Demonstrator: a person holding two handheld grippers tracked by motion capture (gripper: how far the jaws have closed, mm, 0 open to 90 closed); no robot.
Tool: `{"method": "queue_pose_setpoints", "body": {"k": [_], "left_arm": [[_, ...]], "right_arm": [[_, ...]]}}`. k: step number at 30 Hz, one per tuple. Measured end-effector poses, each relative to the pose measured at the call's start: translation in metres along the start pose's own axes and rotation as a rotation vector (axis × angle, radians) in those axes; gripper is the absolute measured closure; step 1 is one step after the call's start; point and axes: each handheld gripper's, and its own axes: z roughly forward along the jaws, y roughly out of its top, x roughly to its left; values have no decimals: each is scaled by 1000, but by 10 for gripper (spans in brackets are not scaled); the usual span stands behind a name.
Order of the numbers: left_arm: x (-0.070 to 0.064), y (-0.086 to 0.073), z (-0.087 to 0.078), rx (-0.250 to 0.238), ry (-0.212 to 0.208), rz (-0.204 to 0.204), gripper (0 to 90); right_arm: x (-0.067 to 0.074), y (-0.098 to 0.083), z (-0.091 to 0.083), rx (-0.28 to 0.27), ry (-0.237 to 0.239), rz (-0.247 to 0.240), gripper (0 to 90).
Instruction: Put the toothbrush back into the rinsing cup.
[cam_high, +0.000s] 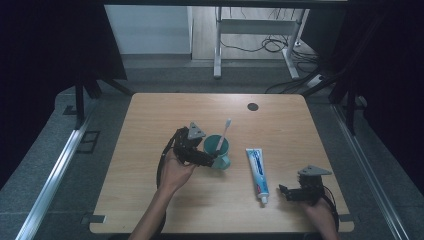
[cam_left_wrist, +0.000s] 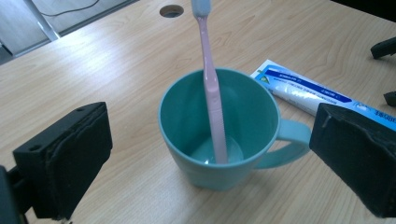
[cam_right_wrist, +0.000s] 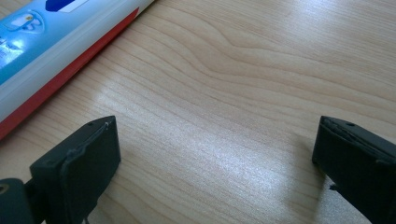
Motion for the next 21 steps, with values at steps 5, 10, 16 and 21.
{"method": "queue_pose_setpoints", "body": {"k": [5,10,16,21], "left_arm": [[3,-6,-2,5,-7,-10,0],[4,-12,-5,15,-19,-8,0],[5,-19,-7,9,-28,-21,0],[5,-28,-10,8,-21,-26,0]], "right_arm": [[0,0,0,0,0,0,3],[0,0,0,0,1,1,3],[0,0,0,-1,0,-1,3],[0,0,0,1,1,-2,3]]}}
